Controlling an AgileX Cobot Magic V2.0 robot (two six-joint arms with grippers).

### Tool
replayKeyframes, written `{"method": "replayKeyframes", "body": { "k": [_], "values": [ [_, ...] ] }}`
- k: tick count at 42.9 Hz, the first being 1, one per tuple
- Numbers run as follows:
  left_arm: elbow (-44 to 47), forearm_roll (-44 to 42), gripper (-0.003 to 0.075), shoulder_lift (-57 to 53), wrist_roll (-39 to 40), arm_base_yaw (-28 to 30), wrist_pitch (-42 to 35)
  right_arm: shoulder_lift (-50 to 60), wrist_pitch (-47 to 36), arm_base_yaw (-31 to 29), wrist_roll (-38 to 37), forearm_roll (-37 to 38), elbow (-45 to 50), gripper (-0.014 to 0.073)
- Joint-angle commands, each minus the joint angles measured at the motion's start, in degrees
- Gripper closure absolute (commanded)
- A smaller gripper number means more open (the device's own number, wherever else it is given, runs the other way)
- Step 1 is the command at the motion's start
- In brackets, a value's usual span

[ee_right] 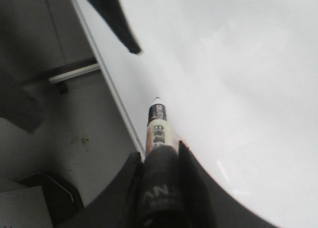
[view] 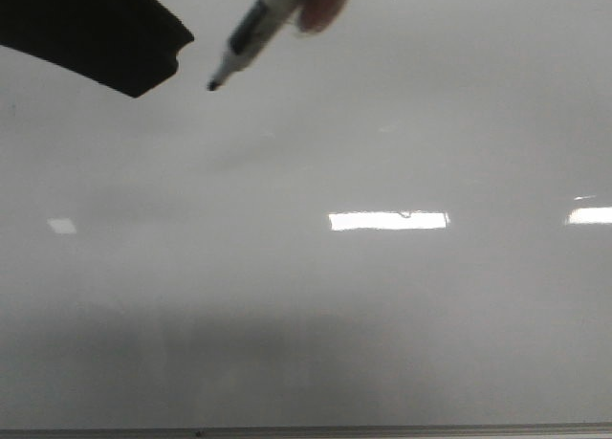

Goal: Write number 7 on whiteboard

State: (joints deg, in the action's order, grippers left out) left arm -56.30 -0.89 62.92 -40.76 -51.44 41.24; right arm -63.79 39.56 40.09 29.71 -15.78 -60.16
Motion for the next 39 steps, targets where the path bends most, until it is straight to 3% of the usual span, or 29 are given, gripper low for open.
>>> {"method": "replayKeyframes", "body": {
  "k": [1, 5, 7, 13, 20, 27, 39],
  "values": [
    [-1.97, 0.89, 0.0123, -1.24, 0.68, -0.31, -3.61, 3.86, -4.94, -5.51, -0.46, -1.35, 0.48, 0.0654],
    [-1.97, 0.89, 0.0150, -1.24, 0.68, -0.31, -3.50, 5.95, -9.64, -10.17, -2.24, -2.16, 3.12, 0.0654],
    [-1.97, 0.89, 0.0202, -1.24, 0.68, -0.31, -3.50, 6.46, -11.86, -12.22, -3.39, -2.93, 4.17, 0.0654],
    [-1.97, 0.89, 0.0513, -1.24, 0.68, -0.31, -2.31, 6.34, -13.46, -15.07, -4.17, -3.59, 5.01, 0.0654],
    [-1.97, 0.89, 0.0741, -1.24, 0.68, -0.31, -1.95, 6.34, -13.46, -15.07, -4.17, -3.59, 5.01, 0.0654],
    [-1.97, 1.19, 0.0741, -1.24, 0.68, -0.31, -1.95, 5.43, -14.19, -14.93, -4.17, -6.98, 4.90, 0.0654],
    [-1.97, 1.19, 0.0741, -1.24, 0.68, -0.31, -1.95, -11.97, -17.91, -13.23, -4.12, -7.63, -4.92, 0.0654]
  ]
}}
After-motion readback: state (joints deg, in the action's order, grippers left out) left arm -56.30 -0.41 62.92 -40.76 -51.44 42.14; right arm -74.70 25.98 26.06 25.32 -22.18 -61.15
